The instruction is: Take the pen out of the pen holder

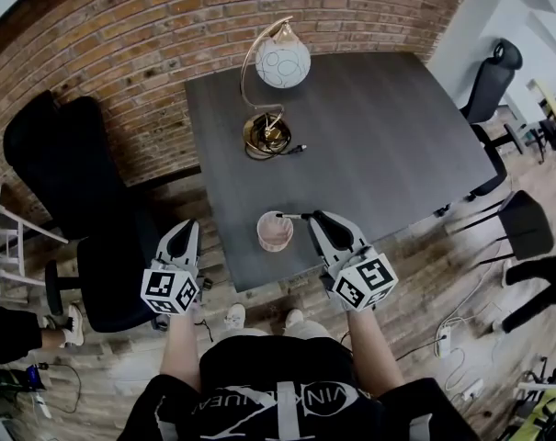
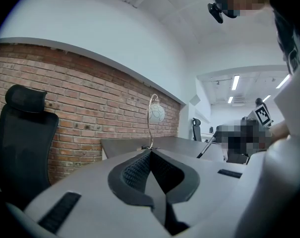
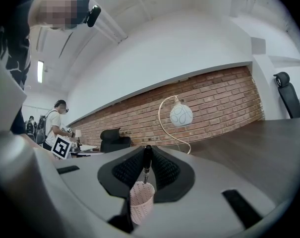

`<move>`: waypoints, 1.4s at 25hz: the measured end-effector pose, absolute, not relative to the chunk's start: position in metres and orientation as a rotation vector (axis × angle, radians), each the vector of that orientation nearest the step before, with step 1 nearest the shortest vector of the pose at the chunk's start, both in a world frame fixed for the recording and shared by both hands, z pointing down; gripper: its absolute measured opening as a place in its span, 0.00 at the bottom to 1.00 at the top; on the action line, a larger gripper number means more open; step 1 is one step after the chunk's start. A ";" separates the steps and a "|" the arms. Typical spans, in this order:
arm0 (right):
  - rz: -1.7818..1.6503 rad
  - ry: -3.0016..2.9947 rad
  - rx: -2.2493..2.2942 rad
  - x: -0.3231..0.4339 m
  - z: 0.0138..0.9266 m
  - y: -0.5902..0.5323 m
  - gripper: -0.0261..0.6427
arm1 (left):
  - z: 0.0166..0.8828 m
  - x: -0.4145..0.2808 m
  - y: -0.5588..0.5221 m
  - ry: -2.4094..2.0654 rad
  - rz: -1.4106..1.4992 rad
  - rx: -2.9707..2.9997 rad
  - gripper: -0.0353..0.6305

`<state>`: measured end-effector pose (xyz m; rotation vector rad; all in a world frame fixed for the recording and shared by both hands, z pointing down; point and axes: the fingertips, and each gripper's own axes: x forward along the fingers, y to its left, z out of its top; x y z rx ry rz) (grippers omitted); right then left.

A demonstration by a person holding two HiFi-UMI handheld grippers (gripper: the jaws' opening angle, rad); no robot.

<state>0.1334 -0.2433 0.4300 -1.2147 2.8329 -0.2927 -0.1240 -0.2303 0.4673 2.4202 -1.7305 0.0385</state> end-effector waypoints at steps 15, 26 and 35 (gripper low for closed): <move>-0.274 2.732 -1.395 0.175 0.423 -0.239 0.13 | 0.462 -0.113 -0.227 -1.695 0.038 2.456 0.07; -0.268 2.706 -1.490 0.194 0.428 -0.236 0.12 | 0.450 -0.114 -0.230 -1.687 -0.004 2.482 0.07; -0.280 2.678 -1.570 0.208 0.436 -0.233 0.12 | 0.450 -0.114 -0.235 -1.665 -0.002 2.497 0.07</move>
